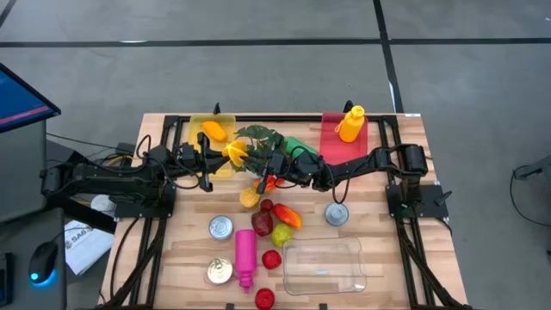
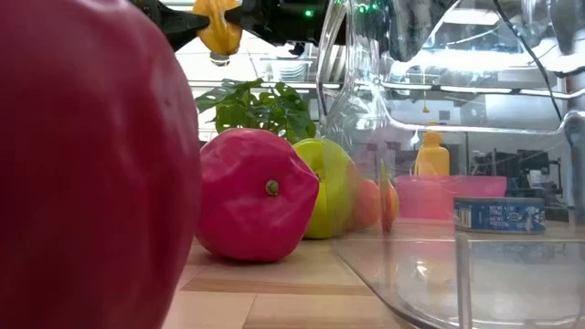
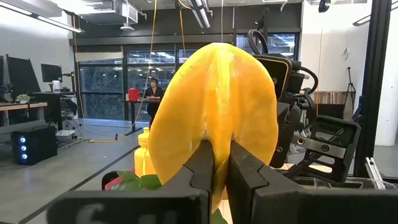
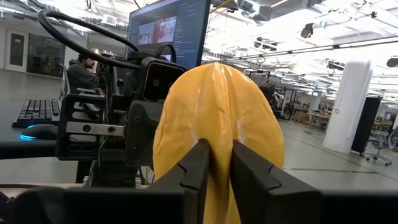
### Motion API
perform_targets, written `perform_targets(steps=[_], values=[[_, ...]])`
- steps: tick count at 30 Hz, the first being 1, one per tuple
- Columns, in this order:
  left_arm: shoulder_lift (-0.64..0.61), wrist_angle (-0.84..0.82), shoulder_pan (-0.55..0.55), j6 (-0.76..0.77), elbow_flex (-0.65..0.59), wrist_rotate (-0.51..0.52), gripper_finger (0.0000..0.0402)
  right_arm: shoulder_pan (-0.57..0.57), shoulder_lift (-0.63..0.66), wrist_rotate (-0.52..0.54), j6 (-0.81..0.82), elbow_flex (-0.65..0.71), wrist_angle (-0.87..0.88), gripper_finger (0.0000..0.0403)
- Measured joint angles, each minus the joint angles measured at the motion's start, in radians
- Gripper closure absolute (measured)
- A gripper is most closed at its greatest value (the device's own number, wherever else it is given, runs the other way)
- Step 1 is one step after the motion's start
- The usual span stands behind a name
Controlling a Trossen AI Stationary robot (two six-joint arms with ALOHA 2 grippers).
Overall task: Pick & Place Food Item
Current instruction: Put the yellow starfruit into the yellow bin
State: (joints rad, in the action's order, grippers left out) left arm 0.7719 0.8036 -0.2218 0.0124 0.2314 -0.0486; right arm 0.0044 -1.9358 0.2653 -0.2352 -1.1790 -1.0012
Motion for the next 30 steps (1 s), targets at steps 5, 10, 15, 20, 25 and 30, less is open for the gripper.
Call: perform_targets(steps=[5,10,15,20,25,30], values=[[0.0,0.0,0.0,0.0,0.0,0.0,0.0391,0.0,0.0,0.0,0.0,0.0,-0.001,0.0347],[0.0,0.0,0.0,0.0,0.0,-0.001,0.0392,0.0,-0.001,-0.001,0.0,0.0,-0.007,0.0345],[0.0,-0.005,0.0,0.0,0.0,-0.001,0.0393,0.001,-0.001,-0.001,0.0,0.0,0.003,0.0318],[0.0,-0.01,0.0,0.0,0.0,-0.005,0.0392,0.001,-0.002,-0.006,0.0,0.0,0.01,0.0248],[0.0,-0.01,0.0,-0.008,0.001,-0.003,0.0393,0.001,-0.002,-0.001,0.0,0.001,0.005,0.0168],[0.0,-0.007,0.0,-0.009,0.004,-0.004,0.0392,0.002,0.019,0.042,-0.011,0.002,0.019,0.0132]])
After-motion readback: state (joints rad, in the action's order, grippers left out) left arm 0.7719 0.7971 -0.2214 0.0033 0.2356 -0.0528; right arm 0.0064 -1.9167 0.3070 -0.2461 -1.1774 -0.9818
